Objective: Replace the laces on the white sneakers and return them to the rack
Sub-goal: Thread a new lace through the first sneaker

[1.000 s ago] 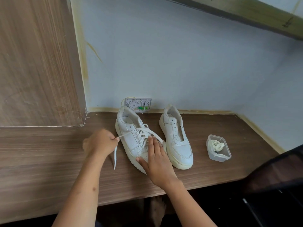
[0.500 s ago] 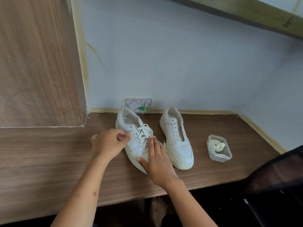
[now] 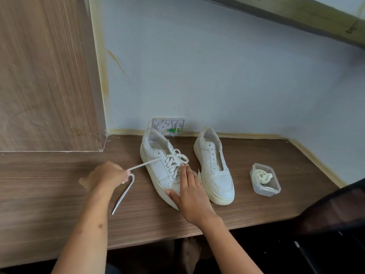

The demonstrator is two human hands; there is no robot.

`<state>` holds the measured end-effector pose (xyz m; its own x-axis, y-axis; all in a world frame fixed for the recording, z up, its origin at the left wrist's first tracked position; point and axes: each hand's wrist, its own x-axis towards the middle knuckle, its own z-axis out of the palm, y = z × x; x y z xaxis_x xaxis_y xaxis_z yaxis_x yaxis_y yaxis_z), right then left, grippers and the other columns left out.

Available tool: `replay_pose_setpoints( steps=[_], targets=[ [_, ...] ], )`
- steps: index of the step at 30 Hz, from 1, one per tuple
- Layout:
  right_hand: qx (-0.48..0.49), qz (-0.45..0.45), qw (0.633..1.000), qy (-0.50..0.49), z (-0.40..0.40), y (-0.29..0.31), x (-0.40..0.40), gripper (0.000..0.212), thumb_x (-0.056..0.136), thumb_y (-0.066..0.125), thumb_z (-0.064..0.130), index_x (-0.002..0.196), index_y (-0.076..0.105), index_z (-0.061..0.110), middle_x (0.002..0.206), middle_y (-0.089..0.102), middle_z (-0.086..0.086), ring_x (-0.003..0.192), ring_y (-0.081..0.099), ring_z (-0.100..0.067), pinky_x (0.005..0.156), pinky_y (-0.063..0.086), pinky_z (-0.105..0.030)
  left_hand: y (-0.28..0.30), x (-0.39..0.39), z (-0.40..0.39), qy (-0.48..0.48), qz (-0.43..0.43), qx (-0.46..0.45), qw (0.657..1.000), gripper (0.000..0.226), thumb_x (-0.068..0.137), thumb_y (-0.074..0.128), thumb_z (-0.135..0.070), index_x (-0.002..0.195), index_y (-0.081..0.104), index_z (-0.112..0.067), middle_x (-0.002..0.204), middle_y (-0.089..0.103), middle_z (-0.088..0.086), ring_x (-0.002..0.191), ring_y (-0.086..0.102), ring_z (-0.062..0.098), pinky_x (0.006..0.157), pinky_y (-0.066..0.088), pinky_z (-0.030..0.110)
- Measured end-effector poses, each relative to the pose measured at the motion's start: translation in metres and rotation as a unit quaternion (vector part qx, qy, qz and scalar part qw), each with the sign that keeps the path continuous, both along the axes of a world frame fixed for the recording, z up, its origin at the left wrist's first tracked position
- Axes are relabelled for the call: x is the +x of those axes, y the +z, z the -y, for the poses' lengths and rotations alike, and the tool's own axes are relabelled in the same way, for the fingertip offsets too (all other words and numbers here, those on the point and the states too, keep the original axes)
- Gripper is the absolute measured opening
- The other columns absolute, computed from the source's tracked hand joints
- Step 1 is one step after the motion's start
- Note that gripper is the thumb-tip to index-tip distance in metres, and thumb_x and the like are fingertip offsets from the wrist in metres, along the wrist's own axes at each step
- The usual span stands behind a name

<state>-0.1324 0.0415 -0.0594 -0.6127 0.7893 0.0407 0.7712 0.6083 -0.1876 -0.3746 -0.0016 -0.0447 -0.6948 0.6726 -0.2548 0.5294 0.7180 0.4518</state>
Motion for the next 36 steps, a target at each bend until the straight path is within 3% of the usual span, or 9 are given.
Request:
replay_pose_setpoints(
  steps=[3, 7, 13, 18, 22, 26, 29, 32, 36],
  targets=[
    [-0.001, 0.005, 1.000, 0.000, -0.001, -0.001, 0.000, 0.086, 0.094, 0.018, 0.063, 0.153, -0.012, 0.007, 0.163, -0.001, -0.013, 0.150, 0.004, -0.025, 0.123, 0.010, -0.035, 0.001, -0.001, 0.003, 0.020, -0.016, -0.025, 0.999, 0.036, 0.085, 0.061, -0.055, 0.067, 0.074, -0.027, 0.084, 0.069, -0.009, 0.097, 0.055, 0.022, 0.090, 0.027, 0.044],
    [0.010, 0.012, 1.000, 0.002, -0.002, -0.003, -0.001, 0.090, 0.090, 0.006, 0.068, 0.152, -0.012, 0.006, 0.162, 0.002, -0.015, 0.150, 0.006, -0.026, 0.123, 0.011, -0.036, 0.005, 0.013, -0.001, -0.077, -0.057, 0.096, 0.991, 0.026, 0.082, 0.064, -0.058, 0.102, 0.064, -0.041, 0.116, 0.058, -0.010, 0.117, 0.050, 0.023, 0.101, 0.030, 0.049],
    [0.003, 0.008, 1.000, -0.004, 0.000, 0.001, -0.004, 0.084, 0.097, 0.023, 0.059, 0.153, -0.009, 0.004, 0.162, 0.001, -0.016, 0.150, 0.006, -0.027, 0.122, 0.008, -0.034, 0.012, 0.051, -0.017, -0.164, -0.126, 0.256, 0.944, 0.027, 0.087, 0.056, -0.059, 0.095, 0.070, -0.038, 0.100, 0.063, -0.016, 0.094, 0.060, 0.012, 0.092, 0.034, 0.041],
    [0.002, 0.012, 1.000, -0.003, 0.002, 0.002, -0.004, 0.084, 0.098, 0.023, 0.058, 0.153, -0.010, 0.005, 0.162, 0.000, -0.015, 0.150, 0.004, -0.026, 0.122, 0.008, -0.034, 0.008, 0.056, -0.023, -0.164, -0.119, 0.260, 0.944, 0.023, 0.092, 0.055, -0.050, 0.096, 0.069, -0.033, 0.099, 0.067, -0.016, 0.094, 0.060, 0.011, 0.096, 0.033, 0.043],
    [0.002, 0.012, 1.000, -0.005, 0.002, 0.003, -0.004, 0.083, 0.098, 0.023, 0.058, 0.153, -0.011, 0.006, 0.162, -0.002, -0.014, 0.150, 0.003, -0.025, 0.122, 0.008, -0.034, 0.008, 0.054, -0.022, -0.159, -0.171, 0.246, 0.941, 0.019, 0.092, 0.054, -0.047, 0.087, 0.067, -0.034, 0.091, 0.064, -0.018, 0.085, 0.055, 0.009, 0.097, 0.033, 0.043],
    [-0.004, 0.011, 1.000, -0.012, 0.002, 0.002, -0.004, 0.084, 0.097, 0.021, 0.060, 0.153, -0.010, 0.007, 0.162, -0.002, -0.014, 0.150, 0.002, -0.025, 0.122, 0.007, -0.033, 0.010, 0.031, -0.014, -0.037, -0.154, 0.234, 0.959, 0.017, 0.086, 0.058, -0.042, 0.079, 0.066, -0.029, 0.083, 0.065, -0.010, 0.085, 0.059, 0.017, 0.084, 0.031, 0.035],
    [-0.014, 0.000, 1.000, -0.015, 0.002, 0.003, -0.005, 0.085, 0.095, 0.022, 0.061, 0.154, -0.008, 0.008, 0.162, 0.000, -0.014, 0.150, 0.004, -0.025, 0.122, 0.009, -0.034, 0.008, 0.014, -0.004, 0.039, -0.119, 0.153, 0.980, 0.021, 0.090, 0.054, -0.041, 0.086, 0.068, -0.025, 0.084, 0.068, -0.001, 0.092, 0.061, 0.026, 0.084, 0.031, 0.036],
    [-0.016, 0.006, 1.000, -0.012, 0.001, 0.005, -0.005, 0.085, 0.095, 0.022, 0.060, 0.154, -0.008, 0.007, 0.162, 0.002, -0.014, 0.150, 0.004, -0.024, 0.122, 0.010, -0.034, 0.004, 0.011, -0.004, 0.022, -0.096, 0.140, 0.985, 0.019, 0.093, 0.052, -0.038, 0.093, 0.066, -0.026, 0.093, 0.068, -0.002, 0.098, 0.060, 0.027, 0.083, 0.030, 0.037],
    [-0.027, -0.015, 1.000, -0.008, 0.001, 0.011, -0.007, 0.082, 0.099, 0.036, 0.055, 0.154, -0.001, 0.007, 0.161, 0.008, -0.013, 0.149, 0.007, -0.023, 0.122, 0.011, -0.033, 0.001, 0.016, -0.010, -0.093, -0.060, 0.265, 0.958, 0.022, 0.090, 0.058, -0.047, 0.106, 0.062, -0.032, 0.108, 0.063, -0.012, 0.102, 0.059, 0.016, 0.085, 0.037, 0.039]
  ],
)
